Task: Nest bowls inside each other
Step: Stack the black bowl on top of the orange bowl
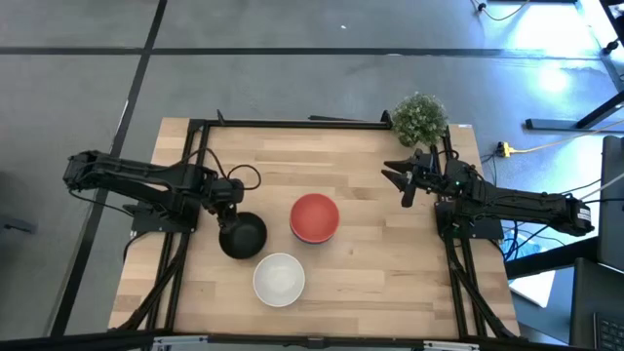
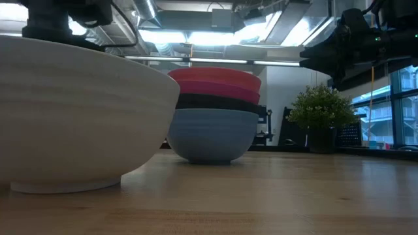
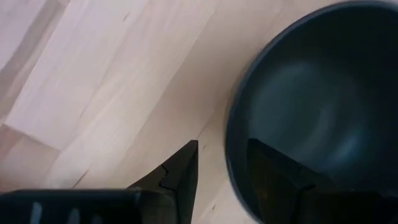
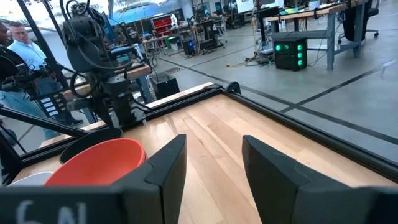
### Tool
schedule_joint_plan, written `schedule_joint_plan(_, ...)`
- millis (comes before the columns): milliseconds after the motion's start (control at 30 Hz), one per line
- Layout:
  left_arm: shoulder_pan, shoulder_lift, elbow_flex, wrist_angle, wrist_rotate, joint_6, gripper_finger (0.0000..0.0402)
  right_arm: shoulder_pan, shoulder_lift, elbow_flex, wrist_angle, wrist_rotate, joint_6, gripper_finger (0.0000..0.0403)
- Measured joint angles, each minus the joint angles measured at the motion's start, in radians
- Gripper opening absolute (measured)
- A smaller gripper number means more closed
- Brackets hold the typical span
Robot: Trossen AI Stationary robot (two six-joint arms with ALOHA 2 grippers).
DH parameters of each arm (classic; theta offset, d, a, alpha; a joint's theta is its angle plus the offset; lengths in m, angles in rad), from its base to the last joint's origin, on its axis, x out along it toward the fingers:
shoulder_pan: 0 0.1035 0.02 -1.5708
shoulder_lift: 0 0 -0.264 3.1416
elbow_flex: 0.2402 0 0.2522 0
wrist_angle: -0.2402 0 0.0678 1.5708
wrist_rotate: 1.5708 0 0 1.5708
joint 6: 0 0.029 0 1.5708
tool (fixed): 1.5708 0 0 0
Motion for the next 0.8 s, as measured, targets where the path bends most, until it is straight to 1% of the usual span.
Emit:
schedule_joint_plan(267,-0.001,0.003,-0.002,0.017,0.036,-0.004,0.0133,0.0,0.0,0.0,0.012,0.0,0.0,0.0158)
schedule_joint_plan(800,-0.001,0.004,-0.003,0.016,0.025,-0.007,0.0133,0.0,0.0,0.0,0.012,0.0,-0.001,0.0158)
